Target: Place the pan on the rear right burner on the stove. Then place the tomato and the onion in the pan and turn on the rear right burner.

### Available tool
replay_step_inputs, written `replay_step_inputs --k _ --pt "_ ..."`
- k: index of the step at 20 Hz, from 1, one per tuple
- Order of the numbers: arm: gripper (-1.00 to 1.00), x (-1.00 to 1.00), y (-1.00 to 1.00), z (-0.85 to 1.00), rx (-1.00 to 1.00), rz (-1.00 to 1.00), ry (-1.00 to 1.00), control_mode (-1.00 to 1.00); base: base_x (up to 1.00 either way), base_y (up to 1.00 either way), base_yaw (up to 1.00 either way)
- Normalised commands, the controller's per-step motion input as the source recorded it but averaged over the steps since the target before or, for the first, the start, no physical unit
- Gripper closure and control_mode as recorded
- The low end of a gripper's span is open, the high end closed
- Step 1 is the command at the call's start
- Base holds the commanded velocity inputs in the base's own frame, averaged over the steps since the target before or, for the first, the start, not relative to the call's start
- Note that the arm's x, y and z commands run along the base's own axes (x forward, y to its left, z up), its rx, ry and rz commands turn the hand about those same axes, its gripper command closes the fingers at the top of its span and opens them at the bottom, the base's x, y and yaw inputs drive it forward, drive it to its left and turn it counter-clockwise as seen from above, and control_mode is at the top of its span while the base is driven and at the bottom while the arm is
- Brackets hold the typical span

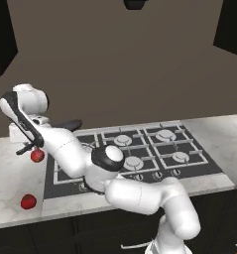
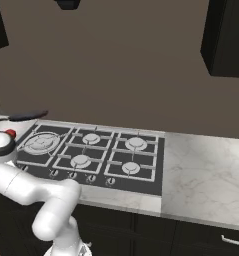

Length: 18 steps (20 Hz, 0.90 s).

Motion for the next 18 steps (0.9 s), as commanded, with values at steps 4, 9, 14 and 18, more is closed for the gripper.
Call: replay_step_inputs --k 4,9,14,18 --pt "1.00 -0.54 -0.92 0.00 0.13 -0.34 -0.01 -1.00 0.00 0.00 0.00" --pt "1.00 -0.68 -0.94 0.00 0.08 -0.33 -0.13 -1.00 0.00 0.00 0.00" --pt "1.00 -0.18 -0.98 0.25 0.02 -0.28 -0.17 -1.00 0.00 0.00 0.00" --pt "1.00 -0.01 -0.85 0.33 0.01 -0.17 -0.21 -1.00 0.00 0.00 0.00"
